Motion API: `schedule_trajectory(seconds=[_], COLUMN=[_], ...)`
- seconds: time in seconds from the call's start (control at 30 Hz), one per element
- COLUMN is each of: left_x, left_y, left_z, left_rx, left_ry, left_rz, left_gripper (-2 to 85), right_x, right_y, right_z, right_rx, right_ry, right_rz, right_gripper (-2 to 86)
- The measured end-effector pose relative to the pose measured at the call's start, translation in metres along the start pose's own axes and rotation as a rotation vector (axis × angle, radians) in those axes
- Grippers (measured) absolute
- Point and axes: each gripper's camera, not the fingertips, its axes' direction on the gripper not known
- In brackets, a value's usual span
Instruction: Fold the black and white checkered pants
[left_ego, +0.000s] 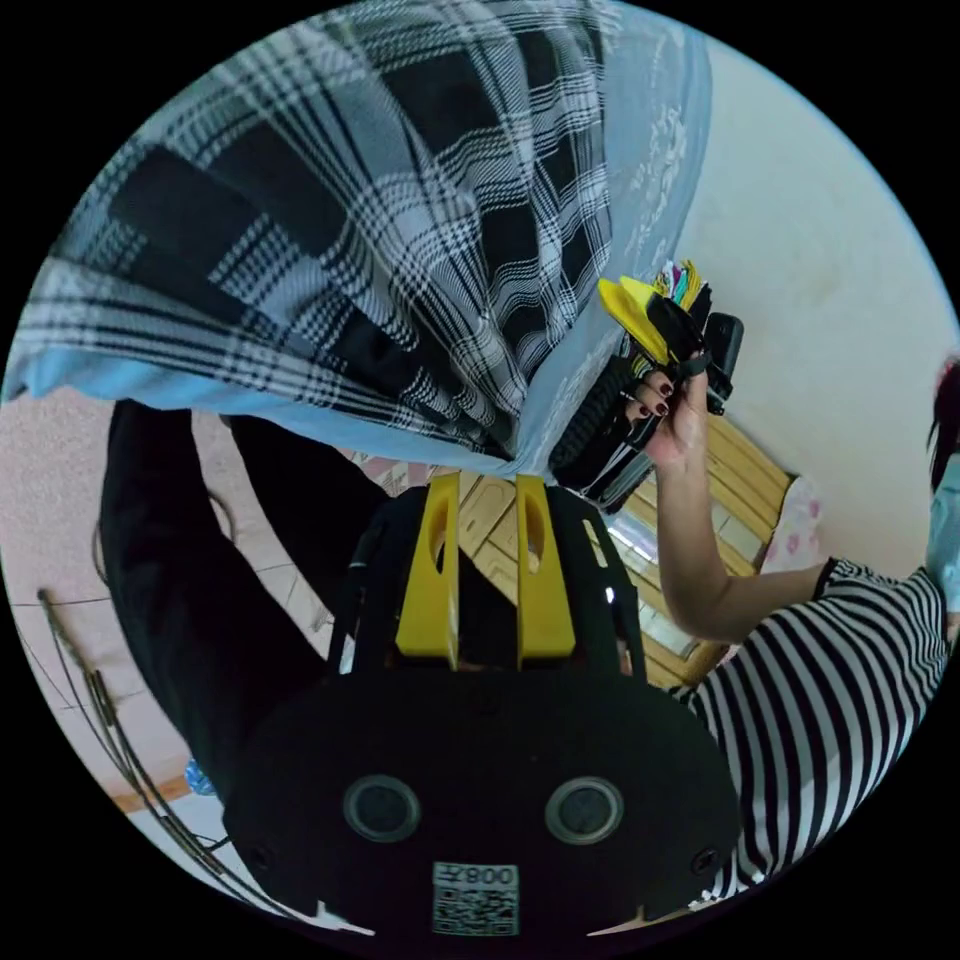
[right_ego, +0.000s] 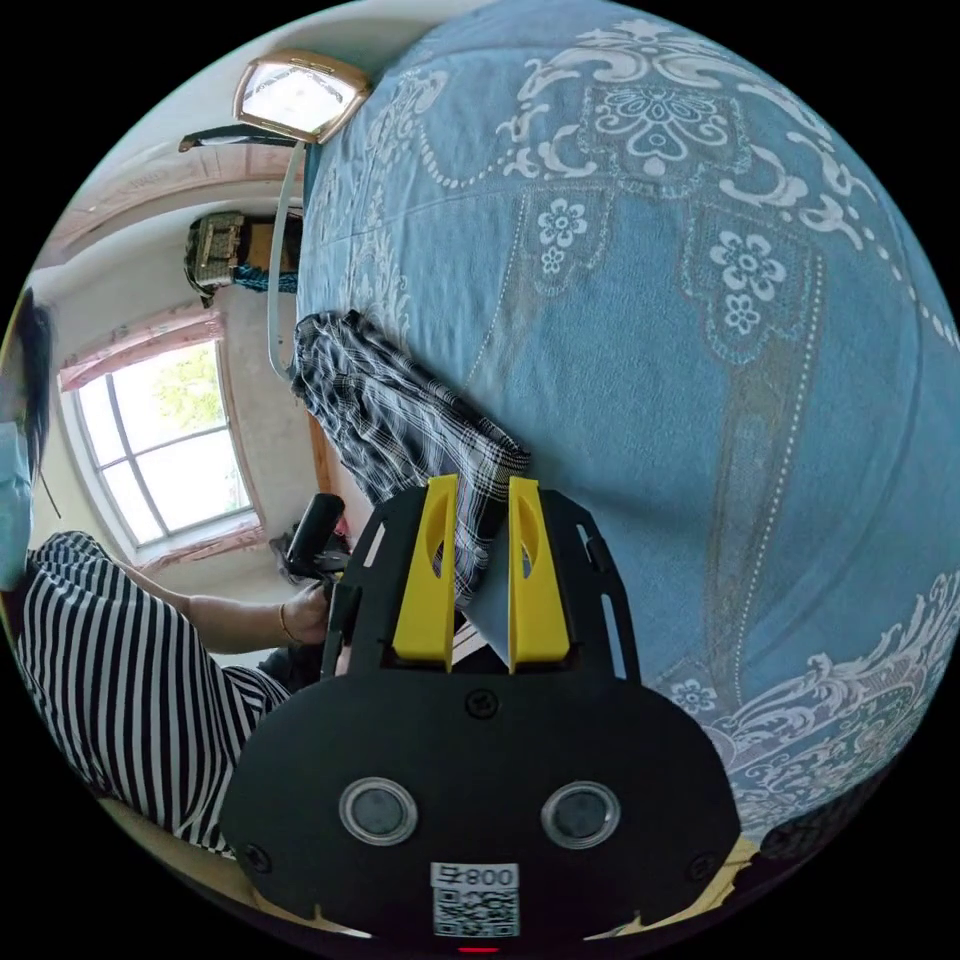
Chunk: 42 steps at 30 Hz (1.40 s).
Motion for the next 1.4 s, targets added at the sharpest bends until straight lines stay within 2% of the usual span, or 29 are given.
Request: schedule_trajectory(seconds=[0.33, 0.83, 1.13, 1.4], left_x=[0.008, 0.057, 0.108, 0.15], left_y=[0.056, 0.173, 0.264, 0.353], left_z=[0.0, -0.01, -0.048, -0.142], left_rx=[0.068, 0.049, 0.11, 0.314], left_ry=[0.048, 0.041, 0.151, 0.179], left_rz=[-0.054, 0.052, 0.174, 0.302], left_gripper=[3.0, 1.9, 1.9, 1.9], right_x=[0.04, 0.105, 0.061, -0.008], right_y=[-0.033, -0.015, -0.031, -0.088], right_z=[0.009, -0.005, -0.013, 0.022], right_rx=[-0.046, 0.031, 0.059, 0.049], right_ry=[-0.074, -0.212, -0.267, -0.358], right_rz=[-0.001, 0.13, -0.024, -0.241], right_gripper=[2.1, 0.7, 0.6, 0.7])
